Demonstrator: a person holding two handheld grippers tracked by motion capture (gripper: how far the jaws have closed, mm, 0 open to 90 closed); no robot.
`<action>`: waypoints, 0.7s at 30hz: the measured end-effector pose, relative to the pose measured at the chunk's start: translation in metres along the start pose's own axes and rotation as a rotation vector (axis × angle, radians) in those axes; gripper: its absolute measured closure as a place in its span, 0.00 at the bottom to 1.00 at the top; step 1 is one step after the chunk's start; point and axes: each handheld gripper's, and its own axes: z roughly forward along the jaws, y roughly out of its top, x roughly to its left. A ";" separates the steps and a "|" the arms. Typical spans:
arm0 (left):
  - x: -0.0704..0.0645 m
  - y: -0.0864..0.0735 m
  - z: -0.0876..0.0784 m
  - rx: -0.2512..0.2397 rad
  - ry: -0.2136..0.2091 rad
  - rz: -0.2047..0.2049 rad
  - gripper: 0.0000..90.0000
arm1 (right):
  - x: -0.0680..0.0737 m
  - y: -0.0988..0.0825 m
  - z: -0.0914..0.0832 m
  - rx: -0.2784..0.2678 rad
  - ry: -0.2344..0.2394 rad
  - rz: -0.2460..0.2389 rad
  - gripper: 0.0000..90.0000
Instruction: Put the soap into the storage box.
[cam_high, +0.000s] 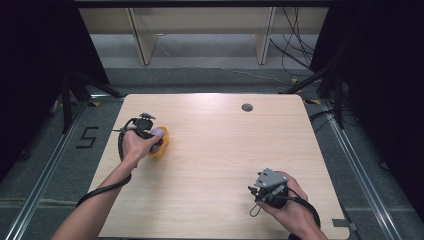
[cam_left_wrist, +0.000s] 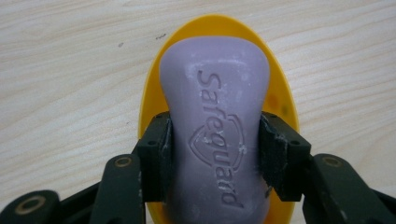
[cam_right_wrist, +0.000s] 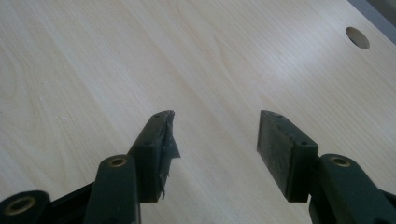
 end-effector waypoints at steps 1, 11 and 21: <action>0.002 0.001 0.000 -0.002 -0.005 0.026 0.54 | 0.000 0.000 0.000 -0.001 -0.001 -0.004 0.52; 0.000 0.000 0.004 0.000 -0.002 0.012 0.54 | 0.000 0.000 0.001 -0.003 -0.001 -0.005 0.52; -0.001 0.000 0.008 0.003 -0.004 0.002 0.54 | 0.001 0.000 0.001 -0.002 -0.005 -0.005 0.51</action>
